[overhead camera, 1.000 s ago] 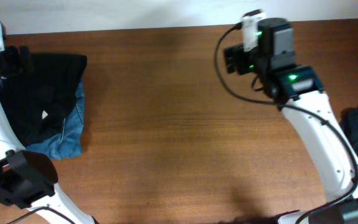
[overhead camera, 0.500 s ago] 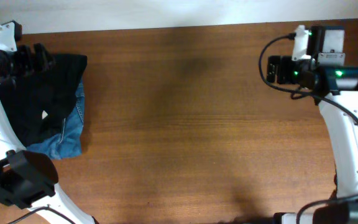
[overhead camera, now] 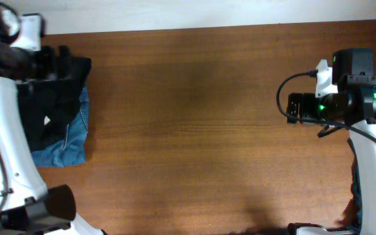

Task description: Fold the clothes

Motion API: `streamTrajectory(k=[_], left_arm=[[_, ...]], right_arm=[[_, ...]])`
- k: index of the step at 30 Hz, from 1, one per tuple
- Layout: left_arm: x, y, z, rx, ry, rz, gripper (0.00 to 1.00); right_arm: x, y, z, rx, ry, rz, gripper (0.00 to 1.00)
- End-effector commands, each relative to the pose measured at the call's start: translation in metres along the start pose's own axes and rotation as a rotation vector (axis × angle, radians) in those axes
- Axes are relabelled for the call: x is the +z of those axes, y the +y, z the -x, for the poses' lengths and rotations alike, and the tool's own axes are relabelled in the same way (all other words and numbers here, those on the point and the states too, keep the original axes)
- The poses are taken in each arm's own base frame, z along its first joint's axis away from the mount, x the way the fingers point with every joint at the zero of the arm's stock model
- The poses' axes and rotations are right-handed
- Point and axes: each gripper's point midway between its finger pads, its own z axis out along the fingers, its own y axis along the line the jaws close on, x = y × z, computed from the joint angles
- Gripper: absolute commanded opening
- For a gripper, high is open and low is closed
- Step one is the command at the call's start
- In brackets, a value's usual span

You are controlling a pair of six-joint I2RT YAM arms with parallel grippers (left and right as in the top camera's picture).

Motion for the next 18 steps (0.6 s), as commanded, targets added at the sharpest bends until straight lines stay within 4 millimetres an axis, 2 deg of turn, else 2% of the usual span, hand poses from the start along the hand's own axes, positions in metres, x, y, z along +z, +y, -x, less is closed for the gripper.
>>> streamTrajectory(k=[1,6,9,12,15,18], left_arm=[[-0.011,-0.029,-0.005,0.075,0.006,0.018,0.99],[-0.007,-0.075,-0.011,0.178,0.035,-0.03,0.99],[-0.003,-0.092,-0.02,0.213,0.062,-0.055,0.99],[0.003,-0.101,-0.031,0.228,0.086,-0.068,0.99],[0.008,-0.102,-0.043,0.227,0.093,-0.072,0.99],[0.009,-0.1,-0.066,0.227,0.072,-0.071,0.99]], right_arm=[[-0.021,-0.001,-0.009,0.011,-0.028,-0.001,0.99],[-0.052,-0.005,-0.028,0.01,-0.082,-0.03,0.99],[-0.068,-0.006,-0.043,0.01,-0.124,-0.041,0.99],[-0.074,-0.006,-0.058,0.009,-0.167,-0.041,0.99],[-0.072,-0.007,-0.072,0.009,-0.198,-0.043,0.99],[-0.067,-0.007,-0.085,0.008,-0.24,-0.041,0.99]])
